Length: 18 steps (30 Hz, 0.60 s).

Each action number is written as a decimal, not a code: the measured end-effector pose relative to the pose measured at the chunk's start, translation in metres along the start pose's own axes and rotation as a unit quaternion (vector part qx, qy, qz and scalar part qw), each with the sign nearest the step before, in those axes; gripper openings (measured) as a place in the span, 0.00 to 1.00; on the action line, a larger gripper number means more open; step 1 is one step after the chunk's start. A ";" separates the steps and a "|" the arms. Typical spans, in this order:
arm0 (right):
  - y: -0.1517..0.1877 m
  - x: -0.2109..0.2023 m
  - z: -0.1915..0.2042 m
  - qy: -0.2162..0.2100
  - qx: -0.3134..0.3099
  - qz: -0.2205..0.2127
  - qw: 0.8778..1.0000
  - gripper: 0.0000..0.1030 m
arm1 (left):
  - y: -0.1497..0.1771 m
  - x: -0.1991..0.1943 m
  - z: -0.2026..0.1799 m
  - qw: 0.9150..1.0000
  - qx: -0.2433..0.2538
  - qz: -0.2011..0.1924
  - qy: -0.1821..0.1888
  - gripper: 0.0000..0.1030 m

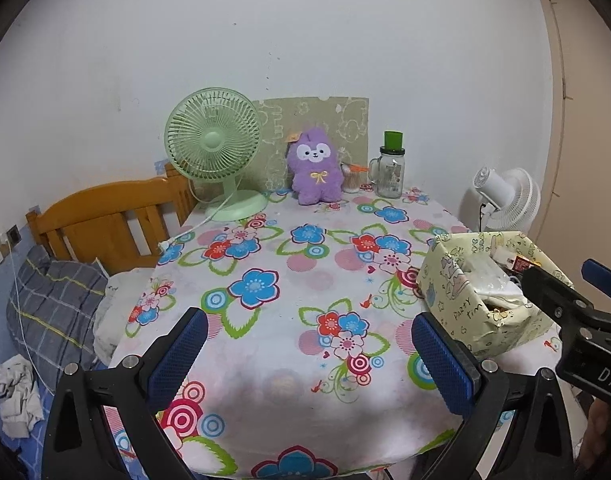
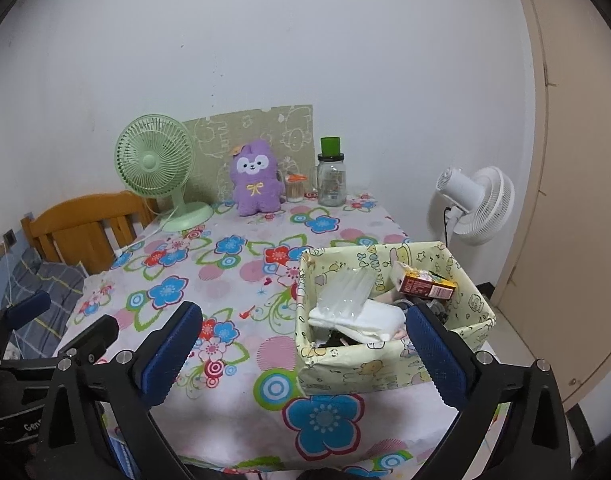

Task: Organize soft objects

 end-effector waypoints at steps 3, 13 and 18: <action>0.001 0.000 0.000 0.002 0.000 -0.001 1.000 1.00 | -0.002 -0.001 0.003 1.000 -0.009 -0.002 0.003 1.00; 0.001 0.000 0.001 0.000 -0.004 -0.004 1.000 1.00 | -0.006 -0.003 0.002 1.000 -0.013 -0.006 0.017 1.00; 0.001 -0.001 0.002 0.003 -0.004 -0.004 1.000 1.00 | -0.005 -0.004 0.002 1.000 -0.014 -0.002 0.019 1.00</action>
Point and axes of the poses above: each gripper's, at about its wrist camera, not at the fingertips, and x roughly the way its jaws point, z to its left, y to its underside, the point moved 3 cm from there along x, roughly the way its jaws point, and after that the axes turned 15 degrees about -x, right-handed, at the moved point
